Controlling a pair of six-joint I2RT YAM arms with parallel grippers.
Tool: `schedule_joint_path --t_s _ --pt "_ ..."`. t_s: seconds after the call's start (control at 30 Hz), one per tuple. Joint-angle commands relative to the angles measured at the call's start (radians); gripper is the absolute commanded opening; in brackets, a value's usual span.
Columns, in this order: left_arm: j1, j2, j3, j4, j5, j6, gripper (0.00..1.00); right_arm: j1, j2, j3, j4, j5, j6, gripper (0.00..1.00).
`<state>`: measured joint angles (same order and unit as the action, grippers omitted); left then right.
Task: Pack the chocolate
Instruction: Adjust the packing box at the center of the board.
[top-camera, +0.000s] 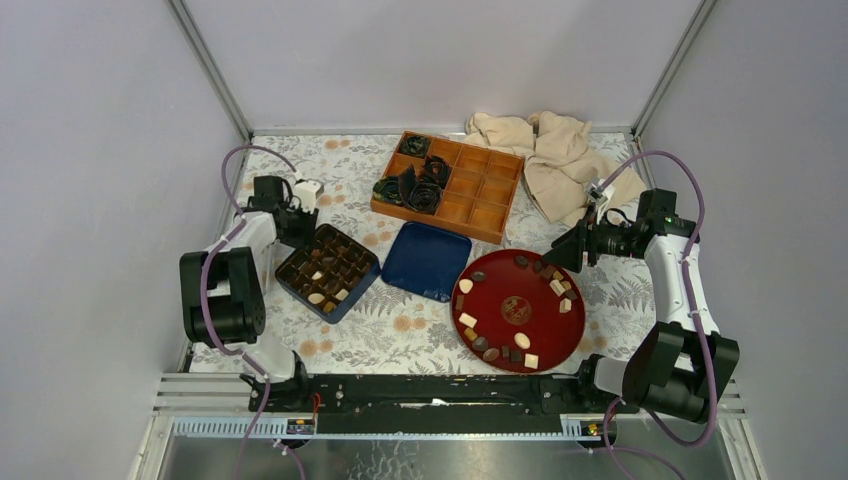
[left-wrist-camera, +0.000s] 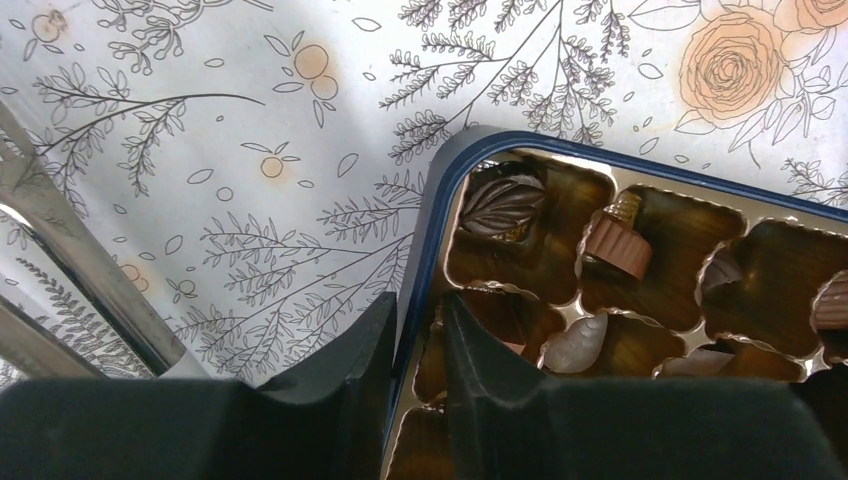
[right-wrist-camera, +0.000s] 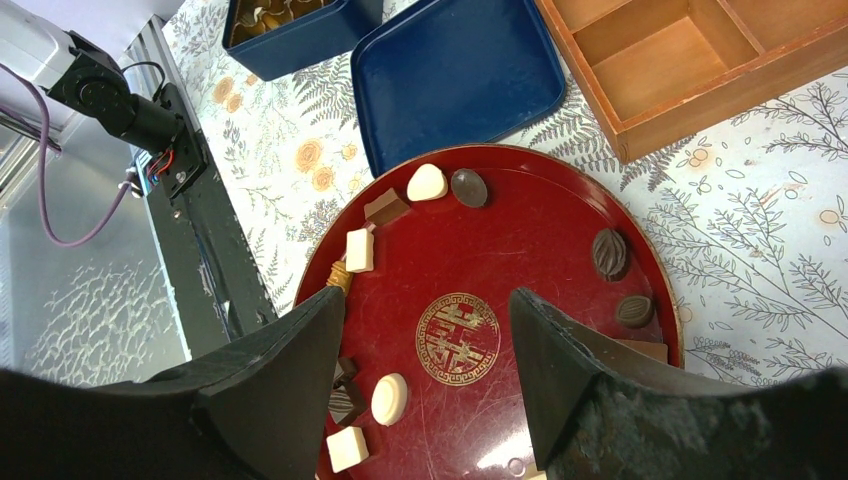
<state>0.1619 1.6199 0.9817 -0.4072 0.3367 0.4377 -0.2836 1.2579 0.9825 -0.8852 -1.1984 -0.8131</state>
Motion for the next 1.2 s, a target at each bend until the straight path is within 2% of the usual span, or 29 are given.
schedule_joint_path --t_s 0.0,0.07,0.1,0.3,0.67,0.93,1.17 --pt "-0.019 0.004 0.021 0.006 -0.005 0.035 0.25 -0.005 0.002 0.044 -0.022 -0.037 -0.021 0.69" --pt "-0.019 -0.004 0.021 0.011 -0.014 0.036 0.05 -0.005 0.002 0.044 -0.024 -0.039 -0.023 0.69" --pt "-0.019 -0.009 0.022 0.013 -0.023 0.036 0.0 -0.005 0.002 0.045 -0.024 -0.039 -0.023 0.69" --pt "-0.02 -0.102 -0.022 0.057 -0.054 0.033 0.0 -0.005 0.005 0.047 -0.03 -0.039 -0.028 0.69" --pt "-0.019 -0.477 -0.24 0.264 -0.082 -0.07 0.0 -0.005 0.008 0.047 -0.036 -0.042 -0.034 0.69" --pt "-0.02 -0.586 -0.383 0.455 -0.158 -0.214 0.0 -0.005 0.017 0.045 -0.034 -0.039 -0.035 0.69" --pt "-0.021 -0.676 -0.453 0.551 -0.19 -0.247 0.0 -0.005 0.026 0.044 -0.034 -0.035 -0.036 0.69"
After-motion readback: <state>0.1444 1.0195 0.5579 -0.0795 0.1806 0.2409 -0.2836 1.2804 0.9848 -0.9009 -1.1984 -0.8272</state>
